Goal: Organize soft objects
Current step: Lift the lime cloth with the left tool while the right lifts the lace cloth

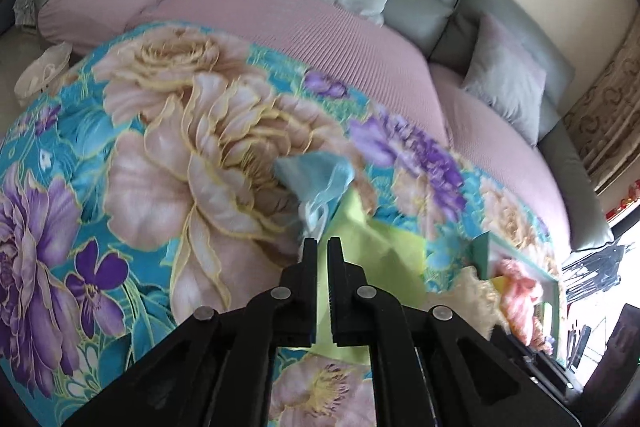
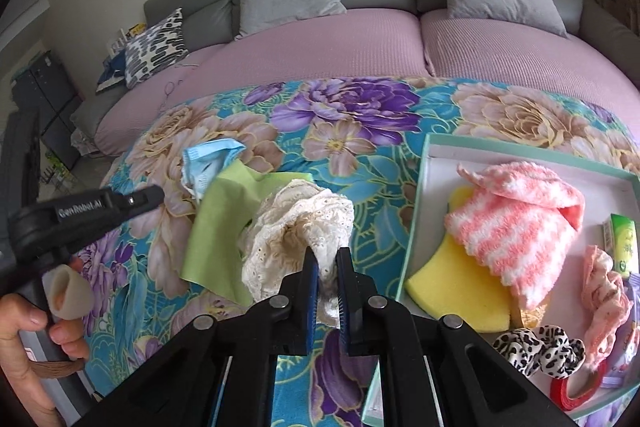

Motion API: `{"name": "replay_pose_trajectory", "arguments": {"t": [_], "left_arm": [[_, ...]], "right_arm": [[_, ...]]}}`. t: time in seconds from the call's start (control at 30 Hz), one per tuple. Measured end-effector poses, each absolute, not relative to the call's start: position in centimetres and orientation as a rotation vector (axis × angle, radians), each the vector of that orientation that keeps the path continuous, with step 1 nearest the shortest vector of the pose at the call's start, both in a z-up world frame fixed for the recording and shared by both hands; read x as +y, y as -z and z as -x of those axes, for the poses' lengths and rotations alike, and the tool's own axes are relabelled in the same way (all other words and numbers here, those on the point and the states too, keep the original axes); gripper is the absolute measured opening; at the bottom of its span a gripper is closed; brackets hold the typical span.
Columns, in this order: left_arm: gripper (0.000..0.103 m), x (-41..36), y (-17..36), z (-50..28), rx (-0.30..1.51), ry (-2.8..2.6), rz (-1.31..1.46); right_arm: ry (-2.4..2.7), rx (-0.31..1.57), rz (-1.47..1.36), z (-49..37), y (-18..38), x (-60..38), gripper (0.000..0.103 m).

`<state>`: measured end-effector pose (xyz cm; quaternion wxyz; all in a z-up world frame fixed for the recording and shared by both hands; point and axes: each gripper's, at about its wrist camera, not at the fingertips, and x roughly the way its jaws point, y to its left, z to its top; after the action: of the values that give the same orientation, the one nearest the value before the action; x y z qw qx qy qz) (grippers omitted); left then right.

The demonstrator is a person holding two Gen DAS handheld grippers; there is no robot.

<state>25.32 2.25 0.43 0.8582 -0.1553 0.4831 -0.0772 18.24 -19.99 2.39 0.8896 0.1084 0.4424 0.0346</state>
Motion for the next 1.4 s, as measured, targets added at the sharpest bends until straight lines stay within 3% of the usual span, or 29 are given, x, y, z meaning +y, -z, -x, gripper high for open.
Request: {"name": "replay_pose_trajectory", "arguments": {"t": [0.03,0.1,0.63,0.67,0.83,0.87,1.4], "left_arm": [[0.026,2.3,0.3,-25.5,1.044,0.158,0.332],[0.04,2.3,1.4,-25.7,1.09,0.155,0.343],[0.04,-1.2,5.3,-25.6,1.229,0.085,0.062],[0.04,-1.6,5.3,-25.5,1.231,0.09,0.039],[0.011,-3.0,5.1,-25.1,1.238,0.139,0.004],[0.009,-3.3,5.0,-25.1,1.237,0.146,-0.004],[0.005,-2.7,0.7,-24.2,1.091,0.255,0.088]], "right_arm": [[-0.068,0.919,-0.229,-18.2,-2.3,-20.2,0.009],[-0.06,0.92,-0.233,-18.1,-2.3,-20.6,0.009],[-0.058,0.946,-0.231,-18.4,-1.8,-20.6,0.009],[-0.058,0.947,-0.231,-18.4,-1.8,-20.6,0.009],[-0.058,0.948,-0.231,-18.5,-1.8,-20.6,0.009],[-0.058,0.948,-0.231,-18.5,-1.8,-20.6,0.009],[-0.056,0.918,-0.244,-18.1,-2.6,-21.0,0.009]]}}
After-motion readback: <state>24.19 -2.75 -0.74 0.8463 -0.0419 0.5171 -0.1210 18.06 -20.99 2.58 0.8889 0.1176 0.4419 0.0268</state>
